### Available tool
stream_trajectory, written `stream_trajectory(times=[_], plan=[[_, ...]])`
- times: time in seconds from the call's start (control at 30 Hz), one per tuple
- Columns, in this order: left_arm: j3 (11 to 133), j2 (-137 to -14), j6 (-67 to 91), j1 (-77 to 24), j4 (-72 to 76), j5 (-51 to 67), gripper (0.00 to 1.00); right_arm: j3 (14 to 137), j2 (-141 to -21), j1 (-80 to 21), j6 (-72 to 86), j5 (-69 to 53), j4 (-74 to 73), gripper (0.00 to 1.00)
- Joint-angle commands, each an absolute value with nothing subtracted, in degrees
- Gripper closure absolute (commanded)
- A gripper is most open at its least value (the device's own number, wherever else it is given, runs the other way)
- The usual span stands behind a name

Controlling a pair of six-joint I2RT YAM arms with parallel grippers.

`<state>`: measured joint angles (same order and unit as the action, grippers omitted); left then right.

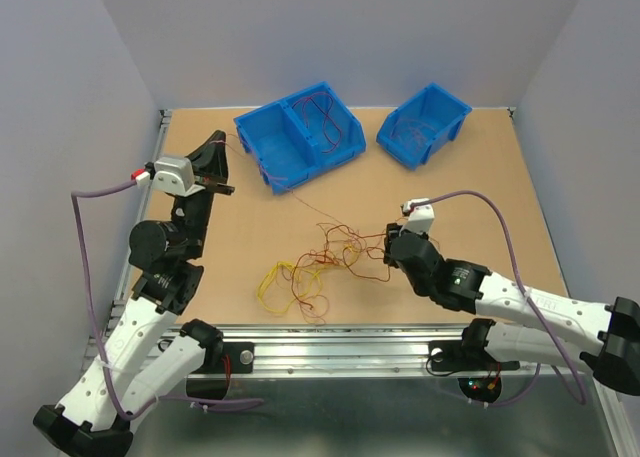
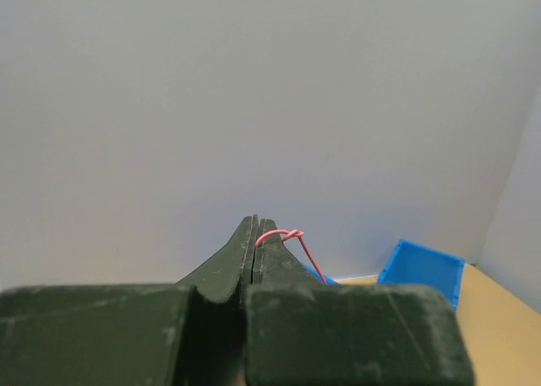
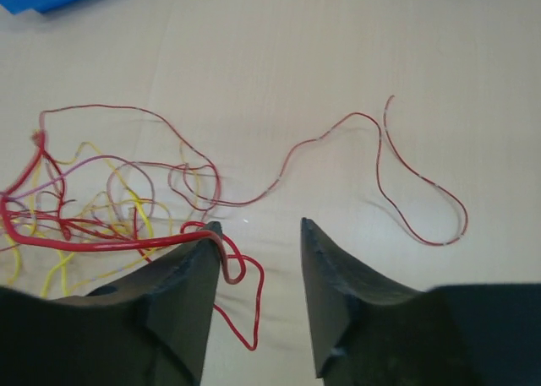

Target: Untangle the cables

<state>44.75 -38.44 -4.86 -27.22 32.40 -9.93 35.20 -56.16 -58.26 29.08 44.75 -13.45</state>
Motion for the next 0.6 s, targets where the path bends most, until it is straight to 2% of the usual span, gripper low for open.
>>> stream_trajectory(times=[0.0,0.17,0.3,0.57], plan=[[43.42,-38.32,-7.47,-26.98,38.40,1.98,1.00,35.51,-52.13,-58.71,23.31,41.33,-3.54,0.47],[42.98,-40.34,-8.52,-26.89,38.76,10.71,1.00,31.91,-46.59,-58.71,14.16,26.39,9.56,0.42],[43.15,-41.48,-8.88,-26.98,38.85,14.14,1.00,32.34,-46.75,-58.71,7.75,15.41,17.47,0.37],[42.89,-40.52,-8.70,-26.90,38.76,14.41,1.00,39.98,-61.33,-58.71,2.73,8.44,19.42,0.34]])
